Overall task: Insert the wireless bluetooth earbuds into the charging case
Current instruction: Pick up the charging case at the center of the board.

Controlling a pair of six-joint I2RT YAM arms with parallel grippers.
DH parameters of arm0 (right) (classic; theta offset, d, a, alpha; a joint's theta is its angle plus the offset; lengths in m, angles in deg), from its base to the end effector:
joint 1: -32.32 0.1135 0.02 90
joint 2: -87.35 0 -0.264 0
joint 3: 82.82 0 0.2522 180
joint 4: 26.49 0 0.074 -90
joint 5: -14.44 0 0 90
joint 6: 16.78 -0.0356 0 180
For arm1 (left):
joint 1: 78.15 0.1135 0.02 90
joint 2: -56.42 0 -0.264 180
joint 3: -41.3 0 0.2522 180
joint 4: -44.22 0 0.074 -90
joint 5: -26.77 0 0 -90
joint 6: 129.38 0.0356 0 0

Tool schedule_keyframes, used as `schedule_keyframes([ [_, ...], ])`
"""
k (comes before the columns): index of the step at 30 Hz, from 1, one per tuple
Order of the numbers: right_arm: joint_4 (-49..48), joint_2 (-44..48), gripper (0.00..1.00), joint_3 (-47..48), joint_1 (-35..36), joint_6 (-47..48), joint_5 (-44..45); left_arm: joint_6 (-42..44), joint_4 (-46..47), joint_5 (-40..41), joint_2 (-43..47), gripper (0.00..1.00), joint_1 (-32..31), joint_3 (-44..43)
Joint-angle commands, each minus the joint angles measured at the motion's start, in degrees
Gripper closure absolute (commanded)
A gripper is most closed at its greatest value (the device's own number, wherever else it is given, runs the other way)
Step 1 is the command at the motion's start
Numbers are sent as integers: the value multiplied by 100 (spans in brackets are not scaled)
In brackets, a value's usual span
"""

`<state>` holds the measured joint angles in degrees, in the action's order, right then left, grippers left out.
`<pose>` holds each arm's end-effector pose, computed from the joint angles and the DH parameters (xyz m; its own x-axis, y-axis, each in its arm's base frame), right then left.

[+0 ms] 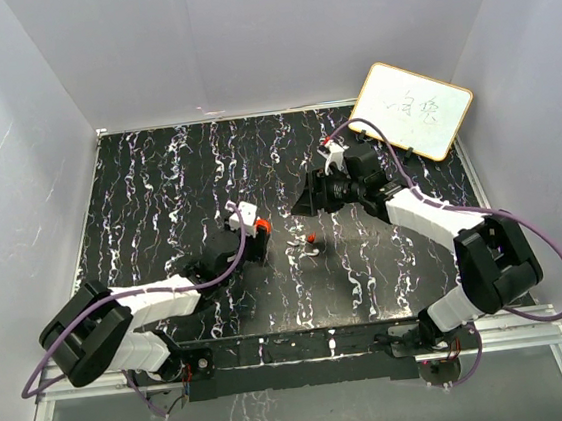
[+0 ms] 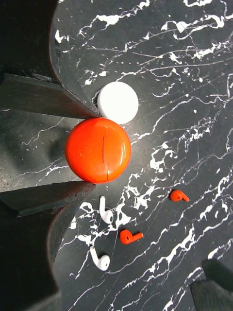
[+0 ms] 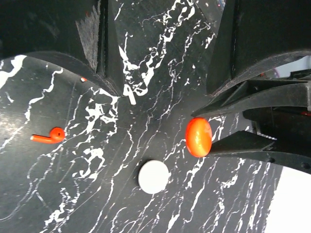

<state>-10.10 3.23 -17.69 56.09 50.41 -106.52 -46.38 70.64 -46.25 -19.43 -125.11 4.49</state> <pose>0.2824 0.1444 0.2335 -0.7713 0.0236 -0.6361 -0.4670 0.6580 0.5906 0.1829 -0.1806 0.1870 -0.2095 0.0536 -0.9763 0.4826 0.8741 -0.0556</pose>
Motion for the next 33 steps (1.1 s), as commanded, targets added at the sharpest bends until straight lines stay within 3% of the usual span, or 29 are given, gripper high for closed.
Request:
schedule_keyframes([
  [1,-577,-47,36,195,-4,-282,-636,309,663,-420,56,83,25,1],
  [5,-737,-194,44,204,9,-435,-855,512,1073,-717,-87,96,25,10],
  [9,-723,-321,48,280,66,-393,-843,569,1226,-1017,-223,100,22,-111],
  [33,-1081,-571,54,242,337,-684,-980,700,2204,-1618,-430,100,24,-27],
])
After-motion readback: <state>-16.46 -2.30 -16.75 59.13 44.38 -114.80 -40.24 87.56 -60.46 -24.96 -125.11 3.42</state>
